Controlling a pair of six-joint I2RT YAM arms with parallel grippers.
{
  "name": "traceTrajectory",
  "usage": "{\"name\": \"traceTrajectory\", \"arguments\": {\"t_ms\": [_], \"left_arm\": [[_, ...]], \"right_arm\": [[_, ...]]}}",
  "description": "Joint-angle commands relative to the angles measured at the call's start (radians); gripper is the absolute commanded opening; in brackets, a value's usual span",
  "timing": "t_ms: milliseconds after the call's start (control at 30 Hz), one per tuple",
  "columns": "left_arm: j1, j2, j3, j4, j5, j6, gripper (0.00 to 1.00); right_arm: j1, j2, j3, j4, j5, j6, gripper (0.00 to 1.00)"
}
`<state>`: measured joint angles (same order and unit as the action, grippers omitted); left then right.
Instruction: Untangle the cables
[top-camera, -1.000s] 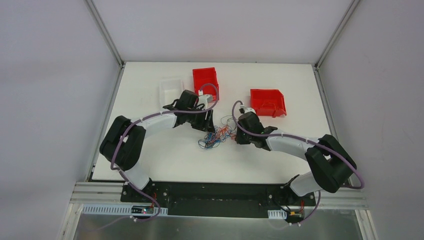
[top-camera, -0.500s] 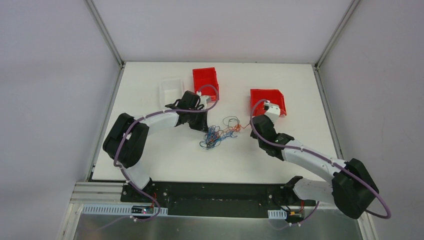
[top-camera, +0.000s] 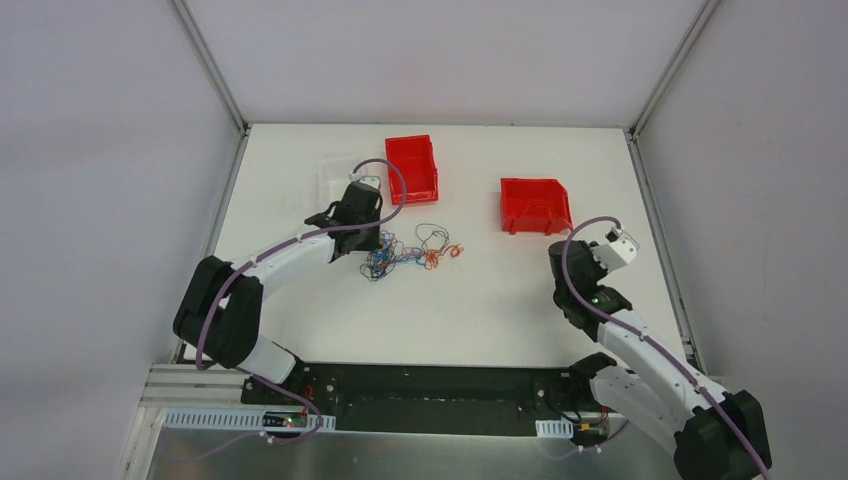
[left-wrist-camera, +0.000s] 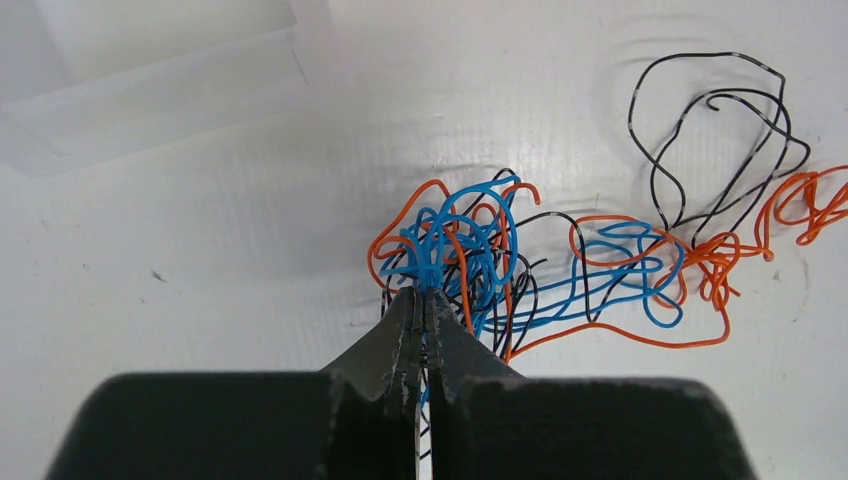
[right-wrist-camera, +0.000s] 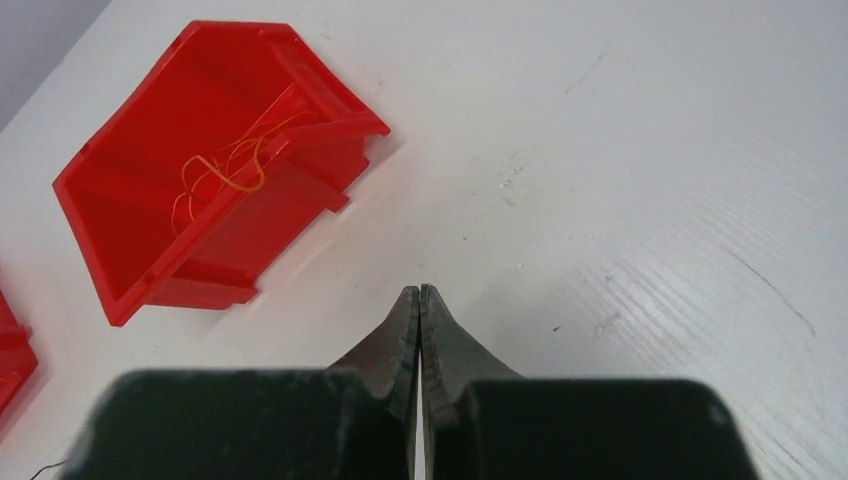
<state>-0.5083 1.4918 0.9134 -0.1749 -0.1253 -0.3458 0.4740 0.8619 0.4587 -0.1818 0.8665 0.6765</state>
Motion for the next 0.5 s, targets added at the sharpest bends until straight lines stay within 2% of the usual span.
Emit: {"name": "traceTrajectory", "arguments": {"t_ms": [0, 133, 233, 300, 367, 400, 467], "left_arm": [[0.007, -0.007, 0.003, -0.001, 0.017, -0.006, 0.00], [0.005, 0.032, 0.027, 0.001, 0.095, 0.007, 0.00], [0.005, 0.032, 0.026, 0.000, 0.105, 0.012, 0.00], [0.005, 0.033, 0.025, 0.002, 0.112, 0.016, 0.00], [0.004, 0.041, 0.029, 0.004, 0.122, 0.017, 0.00], [0.004, 0.045, 0.033, 0.002, 0.124, 0.018, 0.00], [0.003, 0.050, 0.039, 0.002, 0.150, 0.020, 0.00]], "right_arm": [[-0.015, -0.016, -0.025, 0.065, -0.138, -0.054, 0.00], [-0.014, 0.032, -0.035, 0.239, -0.446, -0.189, 0.00], [0.001, 0.103, -0.023, 0.308, -0.578, -0.235, 0.01], [0.016, 0.202, 0.008, 0.348, -0.717, -0.273, 0.23], [0.079, 0.321, 0.074, 0.342, -0.743, -0.304, 0.52], [0.117, 0.375, 0.135, 0.318, -0.704, -0.315, 0.59], [0.168, 0.485, 0.221, 0.269, -0.658, -0.313, 0.64]]}}
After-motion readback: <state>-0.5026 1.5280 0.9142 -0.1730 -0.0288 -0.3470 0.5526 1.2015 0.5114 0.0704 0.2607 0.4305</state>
